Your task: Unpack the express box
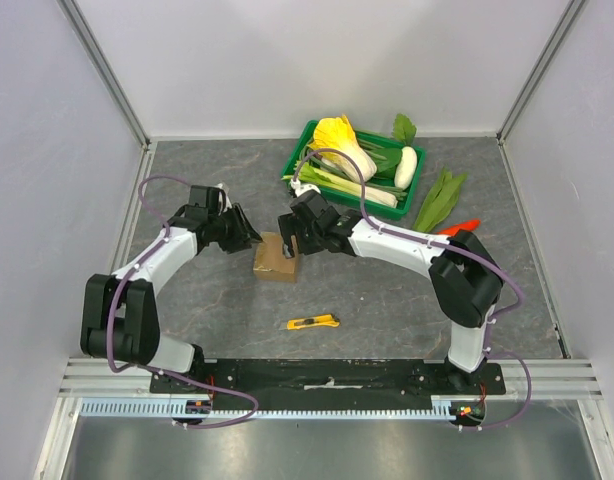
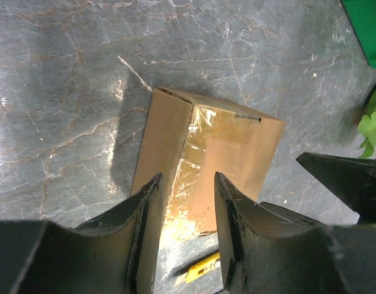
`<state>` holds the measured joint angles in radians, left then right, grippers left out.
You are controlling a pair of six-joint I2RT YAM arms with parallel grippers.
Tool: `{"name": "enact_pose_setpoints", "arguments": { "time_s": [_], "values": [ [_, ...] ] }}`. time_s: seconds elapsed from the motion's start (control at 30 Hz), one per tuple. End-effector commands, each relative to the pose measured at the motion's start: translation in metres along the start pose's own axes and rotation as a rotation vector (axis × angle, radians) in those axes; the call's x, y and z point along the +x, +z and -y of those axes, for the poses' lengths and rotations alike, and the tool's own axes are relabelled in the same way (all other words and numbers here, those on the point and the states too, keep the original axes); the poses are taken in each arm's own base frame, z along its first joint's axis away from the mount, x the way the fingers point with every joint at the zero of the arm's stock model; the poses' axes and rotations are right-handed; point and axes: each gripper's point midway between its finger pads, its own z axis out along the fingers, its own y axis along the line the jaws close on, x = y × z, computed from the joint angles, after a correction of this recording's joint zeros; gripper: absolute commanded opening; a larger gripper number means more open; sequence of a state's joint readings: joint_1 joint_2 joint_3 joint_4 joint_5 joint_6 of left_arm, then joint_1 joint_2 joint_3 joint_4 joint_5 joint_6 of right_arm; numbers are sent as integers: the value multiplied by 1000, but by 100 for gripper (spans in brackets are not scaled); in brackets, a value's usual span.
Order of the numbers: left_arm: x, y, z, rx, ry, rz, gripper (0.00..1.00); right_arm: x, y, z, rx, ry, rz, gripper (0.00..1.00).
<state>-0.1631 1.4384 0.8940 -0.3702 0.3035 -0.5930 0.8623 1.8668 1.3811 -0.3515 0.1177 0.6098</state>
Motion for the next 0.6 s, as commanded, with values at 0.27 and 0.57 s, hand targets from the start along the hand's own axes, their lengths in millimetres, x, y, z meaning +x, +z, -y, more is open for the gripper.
{"name": "enact_pose_setpoints", "arguments": {
  "time_s": [0.27,0.57],
  "values": [
    [10,8,-19,-54,48,-47,32,-6,16,-22,-95,52,53,97],
    [41,14,2,91,-80,-183,32,-8,23,-29,-121,94,56,97]
  ]
}}
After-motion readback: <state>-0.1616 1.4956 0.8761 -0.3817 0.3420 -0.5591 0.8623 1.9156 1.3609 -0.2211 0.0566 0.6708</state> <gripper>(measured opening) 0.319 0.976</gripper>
